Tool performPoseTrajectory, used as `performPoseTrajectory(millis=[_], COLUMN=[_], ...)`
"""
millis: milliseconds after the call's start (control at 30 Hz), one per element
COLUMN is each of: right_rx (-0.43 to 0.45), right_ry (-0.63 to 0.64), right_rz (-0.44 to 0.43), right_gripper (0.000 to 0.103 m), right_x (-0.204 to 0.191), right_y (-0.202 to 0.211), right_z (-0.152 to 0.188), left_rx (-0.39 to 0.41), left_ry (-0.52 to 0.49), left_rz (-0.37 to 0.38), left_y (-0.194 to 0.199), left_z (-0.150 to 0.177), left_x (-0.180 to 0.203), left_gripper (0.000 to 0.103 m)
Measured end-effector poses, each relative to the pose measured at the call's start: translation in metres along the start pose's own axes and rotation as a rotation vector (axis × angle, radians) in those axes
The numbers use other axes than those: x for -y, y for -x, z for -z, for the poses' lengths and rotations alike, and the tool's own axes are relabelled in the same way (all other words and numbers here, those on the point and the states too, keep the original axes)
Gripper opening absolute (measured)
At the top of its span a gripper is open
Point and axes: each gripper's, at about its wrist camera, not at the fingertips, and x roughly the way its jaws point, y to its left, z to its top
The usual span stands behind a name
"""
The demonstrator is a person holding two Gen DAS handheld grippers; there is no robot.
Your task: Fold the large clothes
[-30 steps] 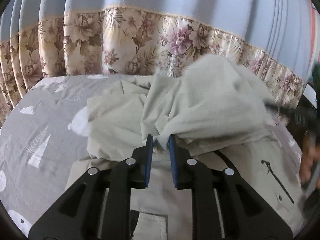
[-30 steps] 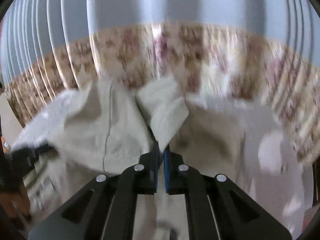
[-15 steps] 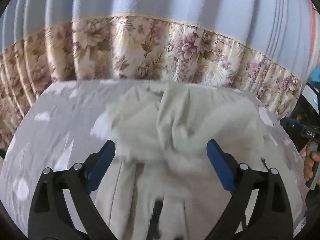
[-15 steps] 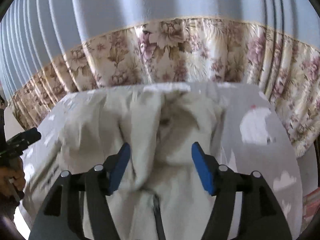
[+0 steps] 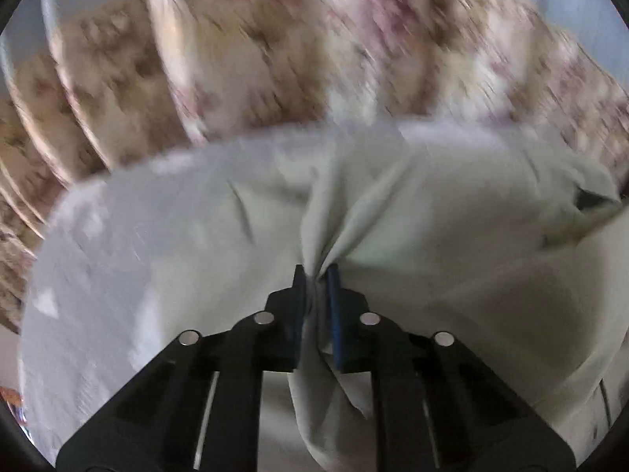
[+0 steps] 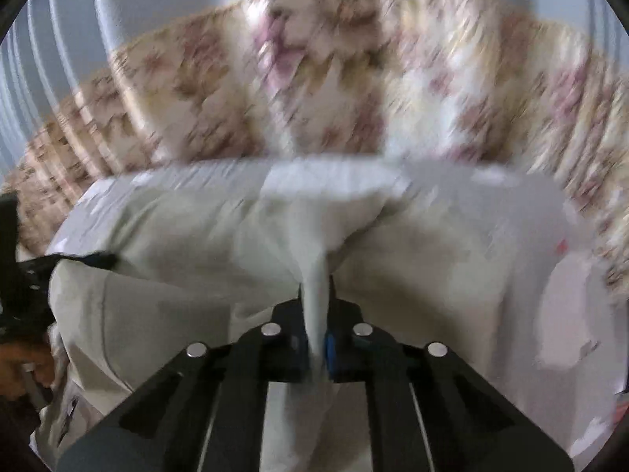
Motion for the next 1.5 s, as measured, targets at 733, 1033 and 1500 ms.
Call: performPoseTrajectory(millis=[733,1033,1500], right_rx=[0.173,0.049,0.006], right_ry=[-0.032,0.052,0.16], right_rz=[0.047,0.097,0.112], right_gripper=[0.075,0.075,0.088], right_x=[-0.024,-0.056,-0.048], right_y=[0.05,-0.02,-0.027], right_z=[-0.01,0.016,0.026], left_rx=[0.217,0.053,0.057], left_ry=[0.163,0.069,0.052], left_rz=[-0.021,-0.097,-0.023], left_y=[0.068,0.0,-0.002], left_z=[-0.011,0.004,0.022], left_x=[0.002,0.048,0.027], left_gripper=[0.092,0.091,0.092])
